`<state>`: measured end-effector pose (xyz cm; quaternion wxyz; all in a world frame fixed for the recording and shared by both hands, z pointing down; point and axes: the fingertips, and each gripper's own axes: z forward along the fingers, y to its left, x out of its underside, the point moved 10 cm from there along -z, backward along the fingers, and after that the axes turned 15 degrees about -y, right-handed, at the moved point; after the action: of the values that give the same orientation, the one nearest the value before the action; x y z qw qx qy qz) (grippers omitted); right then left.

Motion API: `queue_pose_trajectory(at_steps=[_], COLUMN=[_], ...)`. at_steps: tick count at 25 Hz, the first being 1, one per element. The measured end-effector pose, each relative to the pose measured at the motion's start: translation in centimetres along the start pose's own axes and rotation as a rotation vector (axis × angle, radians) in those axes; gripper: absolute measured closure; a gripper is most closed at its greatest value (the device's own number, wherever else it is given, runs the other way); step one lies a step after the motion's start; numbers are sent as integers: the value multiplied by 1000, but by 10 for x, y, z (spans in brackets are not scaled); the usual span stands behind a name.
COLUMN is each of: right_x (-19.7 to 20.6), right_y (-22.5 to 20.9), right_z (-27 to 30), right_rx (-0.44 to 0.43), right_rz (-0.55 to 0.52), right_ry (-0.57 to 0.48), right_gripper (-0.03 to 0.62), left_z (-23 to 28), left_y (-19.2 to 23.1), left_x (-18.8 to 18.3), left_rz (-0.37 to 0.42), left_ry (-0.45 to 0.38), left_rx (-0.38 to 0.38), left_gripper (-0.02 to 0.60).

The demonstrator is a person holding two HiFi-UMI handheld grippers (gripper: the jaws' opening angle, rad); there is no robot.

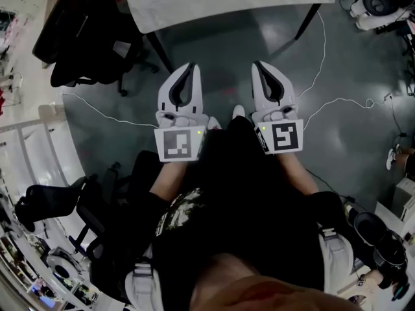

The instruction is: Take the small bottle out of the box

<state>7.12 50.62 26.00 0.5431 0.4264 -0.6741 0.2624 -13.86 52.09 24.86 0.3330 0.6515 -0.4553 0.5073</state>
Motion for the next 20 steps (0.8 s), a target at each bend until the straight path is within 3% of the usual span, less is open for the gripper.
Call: queue_pose_trajectory(at_steps=[14,20], right_x=[10,14], right_y=[35,40], right_z=[-3,-1], right_rx=[11,1], right_rz=[-36,-75], right_ry=[8,14], right_gripper=[599,599], left_z=[-23,-23], left_y=[3,2], left_x=[13,20], left_rz=[3,44], left_ry=[20,36], left_rx=[41,64], left_gripper=[569,569])
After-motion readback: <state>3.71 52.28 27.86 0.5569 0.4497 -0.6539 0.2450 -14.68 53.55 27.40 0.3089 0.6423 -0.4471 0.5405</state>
